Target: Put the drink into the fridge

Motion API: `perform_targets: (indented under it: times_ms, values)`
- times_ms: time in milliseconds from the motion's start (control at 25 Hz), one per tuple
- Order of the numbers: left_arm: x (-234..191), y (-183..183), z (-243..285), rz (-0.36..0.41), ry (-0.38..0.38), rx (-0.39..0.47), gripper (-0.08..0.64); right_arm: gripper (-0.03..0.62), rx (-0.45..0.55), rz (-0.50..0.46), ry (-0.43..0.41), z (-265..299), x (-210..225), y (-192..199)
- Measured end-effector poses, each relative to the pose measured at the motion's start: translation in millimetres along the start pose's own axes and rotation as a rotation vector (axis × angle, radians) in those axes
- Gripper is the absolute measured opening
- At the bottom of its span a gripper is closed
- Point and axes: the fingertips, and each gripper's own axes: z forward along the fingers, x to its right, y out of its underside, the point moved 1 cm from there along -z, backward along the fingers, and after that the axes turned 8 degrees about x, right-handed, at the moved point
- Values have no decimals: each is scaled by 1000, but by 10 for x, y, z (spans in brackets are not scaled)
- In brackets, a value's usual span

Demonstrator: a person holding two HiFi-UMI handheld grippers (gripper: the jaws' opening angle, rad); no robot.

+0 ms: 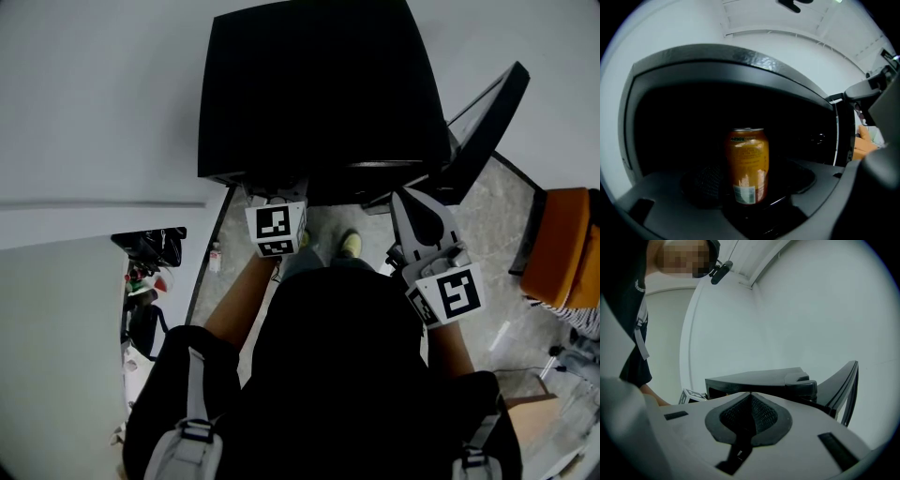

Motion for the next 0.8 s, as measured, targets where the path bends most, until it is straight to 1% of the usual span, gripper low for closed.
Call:
perform_targets:
  times_ms: [160,320,440,600,800]
  values:
    - [48,17,-144,8,8,-8,350,12,33,-18,29,25,56,-96]
    - [93,11,-307,9,11,-13,350,12,-4,-24,16,-78,93,-12]
    - [132,-17,-438,-24,14,-18,348,12,7,-9,22,-131,144,-42]
    - [144,-38,-656,-36,0,-17,348,12,16,-1,36,-219,223,-89]
    - [278,-152,-817,-67,24,-14,347,12,11,7,40,-333,297,-106]
